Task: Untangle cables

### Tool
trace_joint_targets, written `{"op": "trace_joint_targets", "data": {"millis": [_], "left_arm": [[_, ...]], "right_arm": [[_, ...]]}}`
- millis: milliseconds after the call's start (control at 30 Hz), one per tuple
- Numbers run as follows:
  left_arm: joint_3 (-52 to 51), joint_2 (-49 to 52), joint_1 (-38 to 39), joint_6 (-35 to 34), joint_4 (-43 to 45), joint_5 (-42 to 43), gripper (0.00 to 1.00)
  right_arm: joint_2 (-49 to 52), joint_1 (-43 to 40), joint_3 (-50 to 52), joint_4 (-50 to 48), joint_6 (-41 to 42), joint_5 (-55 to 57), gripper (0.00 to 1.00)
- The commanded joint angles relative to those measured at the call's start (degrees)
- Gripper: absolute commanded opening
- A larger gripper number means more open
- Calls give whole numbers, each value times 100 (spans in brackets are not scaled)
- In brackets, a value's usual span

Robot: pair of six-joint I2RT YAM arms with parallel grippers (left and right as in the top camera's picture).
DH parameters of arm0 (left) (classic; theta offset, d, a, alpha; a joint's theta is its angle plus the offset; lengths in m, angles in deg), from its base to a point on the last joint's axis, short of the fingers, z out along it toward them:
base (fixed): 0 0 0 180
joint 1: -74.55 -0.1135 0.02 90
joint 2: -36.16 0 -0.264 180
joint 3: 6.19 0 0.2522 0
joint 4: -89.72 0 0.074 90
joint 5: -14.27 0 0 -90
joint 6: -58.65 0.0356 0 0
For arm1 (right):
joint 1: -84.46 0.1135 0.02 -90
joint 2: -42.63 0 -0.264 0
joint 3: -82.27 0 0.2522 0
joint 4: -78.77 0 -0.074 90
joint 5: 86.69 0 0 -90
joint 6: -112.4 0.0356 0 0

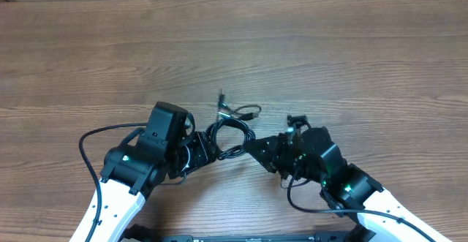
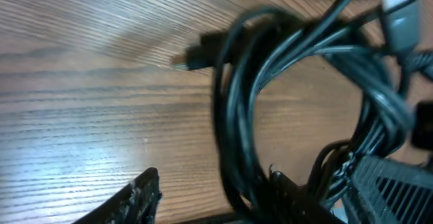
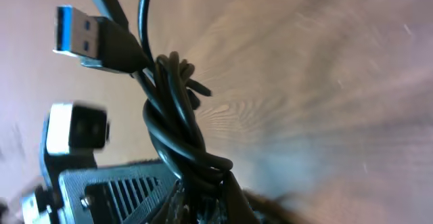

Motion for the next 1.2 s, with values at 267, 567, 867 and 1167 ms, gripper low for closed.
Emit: {"op": "trace_joint_targets", "data": {"millis": [267, 567, 867, 1167], "left_arm": [[245, -1644, -555, 1453, -186, 597, 62], [170, -3906, -549, 1119, -872, -420, 64], [-721, -4404, -549, -125, -726, -116, 62], [-2391, -4404, -546, -442, 1873, 1370, 62]], "right_arm": [[-1121, 20, -74, 391, -2900, -125, 4], [-2140, 22, -72, 1386, -2662, 503, 4], [-2114, 33, -72, 1178, -1919, 391, 4], [-2105, 33, -72, 1244, -1919, 164, 4]]}}
